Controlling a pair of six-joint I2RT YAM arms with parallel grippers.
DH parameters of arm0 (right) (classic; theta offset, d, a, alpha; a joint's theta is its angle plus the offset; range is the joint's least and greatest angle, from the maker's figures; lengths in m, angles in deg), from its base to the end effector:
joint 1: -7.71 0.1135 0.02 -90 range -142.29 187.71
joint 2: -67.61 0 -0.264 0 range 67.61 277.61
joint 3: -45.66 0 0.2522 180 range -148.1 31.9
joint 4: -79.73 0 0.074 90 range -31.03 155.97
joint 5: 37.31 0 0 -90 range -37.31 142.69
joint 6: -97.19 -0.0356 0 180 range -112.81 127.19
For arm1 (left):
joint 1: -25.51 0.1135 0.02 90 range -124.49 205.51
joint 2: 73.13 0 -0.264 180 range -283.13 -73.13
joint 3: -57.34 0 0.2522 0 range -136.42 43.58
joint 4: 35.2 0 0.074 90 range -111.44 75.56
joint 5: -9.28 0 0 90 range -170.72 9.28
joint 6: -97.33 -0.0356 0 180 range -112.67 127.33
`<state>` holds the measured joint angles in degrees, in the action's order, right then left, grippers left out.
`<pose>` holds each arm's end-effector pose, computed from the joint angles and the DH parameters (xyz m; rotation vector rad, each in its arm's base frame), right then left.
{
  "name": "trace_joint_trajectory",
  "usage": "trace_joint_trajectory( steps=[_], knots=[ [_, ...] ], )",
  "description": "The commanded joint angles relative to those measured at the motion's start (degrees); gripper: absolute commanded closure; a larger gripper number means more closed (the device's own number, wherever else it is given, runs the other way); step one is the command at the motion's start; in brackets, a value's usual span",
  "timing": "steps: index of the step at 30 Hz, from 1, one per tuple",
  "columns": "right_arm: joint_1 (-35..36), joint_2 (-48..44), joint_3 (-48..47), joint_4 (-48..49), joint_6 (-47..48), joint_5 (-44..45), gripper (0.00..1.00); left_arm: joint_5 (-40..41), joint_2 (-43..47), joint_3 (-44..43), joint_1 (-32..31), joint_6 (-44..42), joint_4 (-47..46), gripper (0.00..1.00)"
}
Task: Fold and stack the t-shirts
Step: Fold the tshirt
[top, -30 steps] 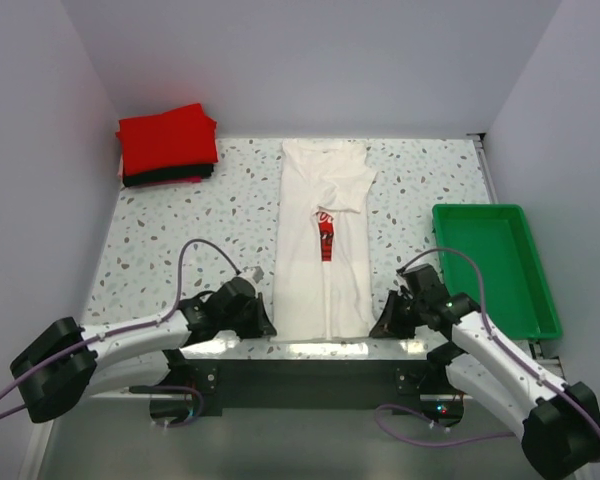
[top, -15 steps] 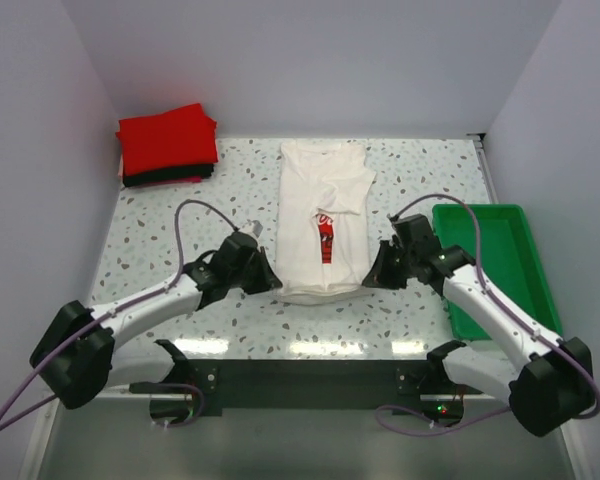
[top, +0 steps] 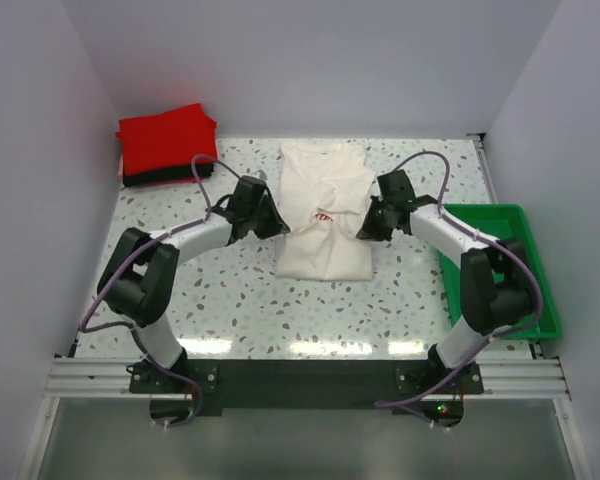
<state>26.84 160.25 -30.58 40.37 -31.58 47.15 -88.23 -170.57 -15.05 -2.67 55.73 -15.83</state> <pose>0.3160 0.1133 0.2155 0.4083 2.5877 0.5015 0.3158 -0.1745 0.1920 -0.3686 2.4577 -0.7747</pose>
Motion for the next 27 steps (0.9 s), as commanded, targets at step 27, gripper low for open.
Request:
trace_joint_trajectory(
  steps=[27],
  knots=[
    [-10.3, 20.5, -19.8, 7.5, -0.7, -9.3, 0.96, -7.9, -18.5, -23.9, 10.1, -6.1, 1.9, 0.97]
  ],
)
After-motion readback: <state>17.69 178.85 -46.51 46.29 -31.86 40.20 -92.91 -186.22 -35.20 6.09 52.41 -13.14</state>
